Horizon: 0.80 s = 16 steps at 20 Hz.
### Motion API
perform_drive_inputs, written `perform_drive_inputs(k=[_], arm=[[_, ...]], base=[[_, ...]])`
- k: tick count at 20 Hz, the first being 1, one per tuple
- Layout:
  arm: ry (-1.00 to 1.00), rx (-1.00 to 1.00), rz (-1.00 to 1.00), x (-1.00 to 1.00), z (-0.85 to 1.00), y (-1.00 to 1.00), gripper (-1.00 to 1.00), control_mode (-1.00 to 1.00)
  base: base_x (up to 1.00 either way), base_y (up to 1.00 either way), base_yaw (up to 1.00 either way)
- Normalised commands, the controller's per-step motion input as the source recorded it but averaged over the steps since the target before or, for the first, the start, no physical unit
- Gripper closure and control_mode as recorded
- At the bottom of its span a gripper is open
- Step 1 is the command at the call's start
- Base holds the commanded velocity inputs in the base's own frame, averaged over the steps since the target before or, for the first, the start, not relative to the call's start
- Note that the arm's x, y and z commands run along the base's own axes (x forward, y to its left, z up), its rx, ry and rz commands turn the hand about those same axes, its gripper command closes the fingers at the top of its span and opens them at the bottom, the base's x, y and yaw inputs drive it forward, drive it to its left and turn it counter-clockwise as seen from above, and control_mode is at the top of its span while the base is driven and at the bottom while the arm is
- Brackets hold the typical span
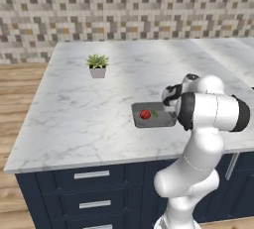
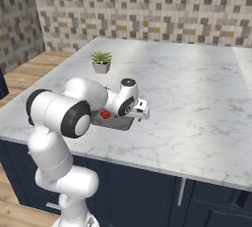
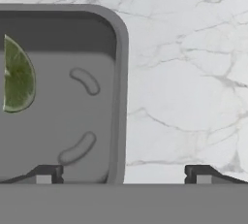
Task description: Take the bell pepper and lemon wedge out of the freezer and place them in the tupperware container on the counter. Then put the tupperware containing the vegetables back in the freezer.
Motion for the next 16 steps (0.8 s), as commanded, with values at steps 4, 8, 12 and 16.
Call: perform_drive_inputs(k=[4,8,12,16], arm=[[0.0,0.02,0.0,0.13,-0.15,0.0,-1.0,-1.0],[0.02,0.03,0.0,0.2,-0.19,0.0,-1.0,-1.0],[0.04,0.01,0.0,0.23,-0.25,0.0,-1.0,-1.0],[0.02,0.0,0.0,0.1,-0.18,0.07,1.0,-1.0]], base=[[0.0,0.0,0.0],[0.0,0.0,0.0],[0.0,0.0,0.0],[0.0,0.0,0.0]])
